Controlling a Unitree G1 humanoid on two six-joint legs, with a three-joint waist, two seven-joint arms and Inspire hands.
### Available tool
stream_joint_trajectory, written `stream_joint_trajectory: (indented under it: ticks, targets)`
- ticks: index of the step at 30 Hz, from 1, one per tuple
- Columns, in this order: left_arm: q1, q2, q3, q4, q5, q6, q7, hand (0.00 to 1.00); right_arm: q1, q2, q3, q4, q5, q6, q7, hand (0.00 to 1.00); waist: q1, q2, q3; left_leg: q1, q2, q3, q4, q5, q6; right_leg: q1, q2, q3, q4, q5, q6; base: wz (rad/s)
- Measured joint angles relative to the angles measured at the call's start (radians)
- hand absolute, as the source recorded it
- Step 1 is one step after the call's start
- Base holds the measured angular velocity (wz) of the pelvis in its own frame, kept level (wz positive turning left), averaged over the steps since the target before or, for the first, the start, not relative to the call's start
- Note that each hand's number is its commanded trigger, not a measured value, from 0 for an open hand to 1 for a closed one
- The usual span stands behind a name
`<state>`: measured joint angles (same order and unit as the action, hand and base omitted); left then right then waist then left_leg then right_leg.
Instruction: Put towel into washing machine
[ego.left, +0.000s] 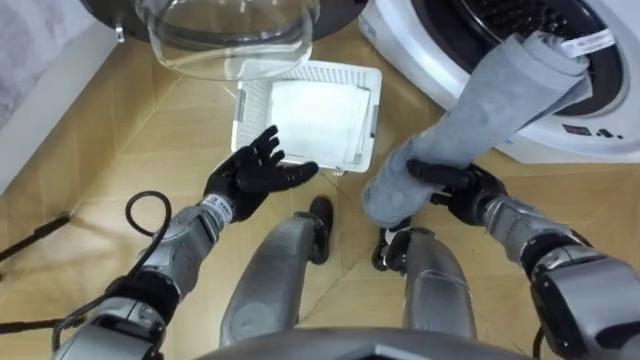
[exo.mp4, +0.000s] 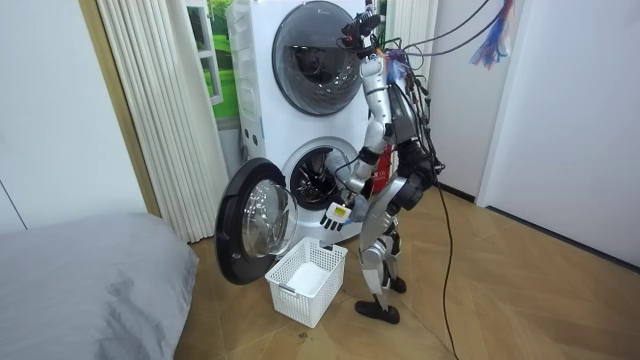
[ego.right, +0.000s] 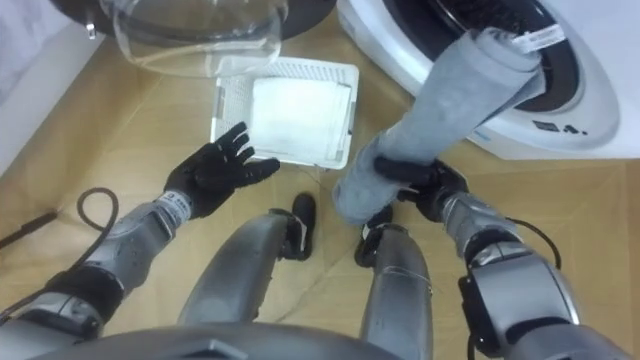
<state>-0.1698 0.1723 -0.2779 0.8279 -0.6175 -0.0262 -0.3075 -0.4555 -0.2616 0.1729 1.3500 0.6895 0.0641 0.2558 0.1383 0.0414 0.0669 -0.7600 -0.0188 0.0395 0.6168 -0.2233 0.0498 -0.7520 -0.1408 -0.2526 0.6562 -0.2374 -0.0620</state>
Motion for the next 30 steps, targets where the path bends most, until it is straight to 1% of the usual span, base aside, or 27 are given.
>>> stream_joint_trajectory:
  ticks: [3,5,7,8,9,10,11,12,13,14,15,17,18,19,20,21,22,24,25,26,27,28,29,30]
  targets:
    - [0.003,-0.001,-0.001,-0.002,0.023,0.002,0.026,0.0,-0.01,-0.025,0.002,0.013,0.022,0.003,0.01,1.0,0.004,-0.004,0.0018,-0.015,-0.014,-0.01,0.0,0.007,0.002,-0.015,-0.015,-0.006,0.015,-0.004,0.003,0.17]
    - [0.013,0.0,-0.001,-0.004,0.022,0.004,0.048,0.0,-0.016,-0.029,0.002,0.013,0.041,0.009,0.011,1.0,0.004,-0.009,0.0048,-0.022,-0.017,-0.01,0.002,0.008,0.003,-0.023,-0.018,-0.006,0.022,-0.006,0.004,0.07]
    - [0.016,0.003,-0.001,-0.008,0.022,0.005,0.065,0.0,-0.021,-0.031,0.002,0.012,0.062,0.02,0.023,1.0,0.003,-0.016,0.0048,-0.032,-0.021,-0.013,0.002,0.01,0.003,-0.034,-0.021,-0.006,0.027,-0.008,0.004,0.07]
    - [0.024,0.003,-0.002,-0.02,0.022,0.007,0.074,0.0,-0.026,-0.038,0.002,0.014,0.075,0.032,0.03,1.0,0.001,-0.024,0.0089,-0.033,-0.029,-0.016,0.002,0.013,0.004,-0.039,-0.03,-0.006,0.039,-0.012,0.005,0.11]
    - [0.025,0.003,-0.01,-0.026,0.022,0.007,0.079,0.0,-0.028,-0.048,0.002,0.014,0.097,0.045,0.03,1.0,0.003,-0.028,0.0092,-0.033,-0.031,-0.015,0.006,0.013,0.004,-0.039,-0.033,-0.006,0.041,-0.014,0.006,0.09]
    - [0.025,0.004,-0.013,-0.026,0.022,0.007,0.08,0.0,-0.031,-0.052,0.002,0.014,0.101,0.049,0.03,1.0,0.003,-0.031,0.0083,-0.032,-0.032,-0.015,0.007,0.014,0.005,-0.039,-0.034,-0.006,0.043,-0.014,0.006,0.0]
    - [0.026,0.008,-0.021,-0.026,0.021,0.007,0.081,0.0,-0.041,-0.059,0.002,0.014,0.11,0.06,0.03,1.0,0.003,-0.038,0.0083,-0.03,-0.034,-0.012,0.008,0.015,0.007,-0.041,-0.037,-0.003,0.049,-0.014,0.007,0.0]
    - [0.027,0.011,-0.024,-0.03,0.021,0.007,0.081,0.0,-0.048,-0.064,0.003,0.014,0.121,0.069,0.032,1.0,0.001,-0.052,0.0078,-0.03,-0.04,-0.008,0.007,0.017,0.008,-0.047,-0.045,0.0,0.055,-0.018,0.008,0.0]
    - [0.026,0.012,-0.027,-0.033,0.021,0.007,0.081,0.0,-0.05,-0.066,0.003,0.015,0.128,0.071,0.035,1.0,0.001,-0.059,0.0081,-0.03,-0.043,-0.008,0.007,0.019,0.009,-0.05,-0.049,0.001,0.058,-0.02,0.008,0.07]
    - [0.026,0.017,-0.035,-0.038,0.022,0.006,0.081,0.0,-0.055,-0.068,0.003,0.019,0.13,0.077,0.041,1.0,0.002,-0.07,0.0075,-0.032,-0.044,-0.007,0.007,0.021,0.01,-0.052,-0.05,0.001,0.059,-0.02,0.009,0.03]
    - [0.033,0.024,-0.037,-0.05,0.023,0.006,0.081,0.0,-0.064,-0.069,0.003,0.017,0.132,0.098,0.048,1.0,0.003,-0.083,0.0076,-0.034,-0.044,-0.005,0.006,0.022,0.011,-0.056,-0.051,0.002,0.059,-0.02,0.008,0.0]
    - [0.045,0.031,-0.037,-0.063,0.023,0.006,0.081,0.0,-0.08,-0.069,0.003,0.017,0.151,0.128,0.055,1.0,0.005,-0.101,0.0059,-0.035,-0.044,-0.002,0.006,0.022,0.012,-0.058,-0.053,0.004,0.061,-0.018,0.009,-0.02]
    - [0.047,0.032,-0.037,-0.063,0.023,0.007,0.081,0.0,-0.085,-0.069,0.003,0.017,0.165,0.135,0.055,1.0,0.005,-0.105,0.0058,-0.035,-0.044,-0.003,0.006,0.022,0.012,-0.058,-0.053,0.004,0.062,-0.018,0.009,0.0]
    - [0.051,0.036,-0.038,-0.065,0.02,0.007,0.081,0.0,-0.097,-0.069,0.002,0.016,0.19,0.146,0.055,1.0,0.002,-0.116,0.0064,-0.036,-0.045,-0.002,0.007,0.022,0.012,-0.058,-0.053,0.007,0.069,-0.018,0.01,0.0]
    - [0.06,0.045,-0.038,-0.075,0.02,0.007,0.081,0.0,-0.117,-0.07,0.001,0.014,0.236,0.166,0.052,1.0,0.003,-0.128,0.0061,-0.038,-0.046,-0.001,0.011,0.022,0.012,-0.063,-0.055,0.009,0.075,-0.019,0.01,0.0]
    - [0.066,0.05,-0.038,-0.083,0.021,0.007,0.083,0.0,-0.138,-0.078,0.0,0.008,0.296,0.181,0.048,1.0,0.001,-0.135,0.0063,-0.042,-0.046,0.0,0.021,0.023,0.013,-0.066,-0.055,0.01,0.079,-0.018,0.009,0.0]
    - [0.069,0.05,-0.038,-0.087,0.02,0.007,0.085,0.0,-0.151,-0.085,0.0,0.005,0.323,0.185,0.045,1.0,0.001,-0.135,0.0063,-0.044,-0.047,-0.001,0.027,0.023,0.013,-0.067,-0.057,0.009,0.084,-0.018,0.009,0.03]
    - [0.087,0.051,-0.037,-0.116,0.021,0.009,0.1,0.0,-0.218,-0.109,-0.01,-0.004,0.42,0.198,0.026,1.0,-0.002,-0.137,0.0066,-0.048,-0.049,-0.001,0.039,0.024,0.015,-0.069,-0.064,0.004,0.095,-0.019,0.009,0.07]
    - [0.091,0.052,-0.037,-0.123,0.021,0.009,0.104,0.0,-0.235,-0.112,-0.018,-0.006,0.443,0.199,0.022,1.0,-0.005,-0.138,0.0062,-0.049,-0.051,-0.001,0.039,0.025,0.016,-0.068,-0.066,0.002,0.098,-0.019,0.009,0.12]
    - [0.102,0.054,-0.037,-0.142,0.022,0.011,0.107,0.0,-0.256,-0.118,-0.043,-0.03,0.481,0.202,0.014,1.0,-0.009,-0.141,0.0075,-0.049,-0.055,-0.002,0.035,0.027,0.019,-0.068,-0.071,0.001,0.105,-0.021,0.01,0.16]
    - [0.118,0.054,-0.037,-0.16,0.024,0.015,0.111,0.0,-0.266,-0.121,-0.053,-0.057,0.54,0.204,0.004,1.0,-0.009,-0.149,0.0051,-0.049,-0.06,-0.005,0.036,0.028,0.02,-0.069,-0.076,0.002,0.112,-0.024,0.013,0.16]
    - [0.128,0.054,-0.038,-0.177,0.028,0.016,0.118,0.0,-0.271,-0.121,-0.065,-0.074,0.566,0.21,-0.003,1.0,-0.009,-0.153,0.0052,-0.049,-0.063,-0.007,0.036,0.029,0.021,-0.069,-0.078,0.001,0.113,-0.025,0.014,0.16]
    - [0.147,0.053,-0.038,-0.204,0.041,0.017,0.129,0.0,-0.283,-0.121,-0.088,-0.096,0.603,0.217,-0.015,1.0,-0.01,-0.162,0.0065,-0.051,-0.067,-0.01,0.037,0.031,0.023,-0.068,-0.082,-0.001,0.117,-0.027,0.016,0.13]
    - [0.155,0.05,-0.038,-0.21,0.041,0.019,0.131,0.0,-0.291,-0.121,-0.099,-0.103,0.624,0.218,-0.024,1.0,-0.01,-0.166,0.0061,-0.052,-0.07,-0.011,0.039,0.031,0.024,-0.068,-0.085,-0.003,0.12,-0.028,0.018,0.22]
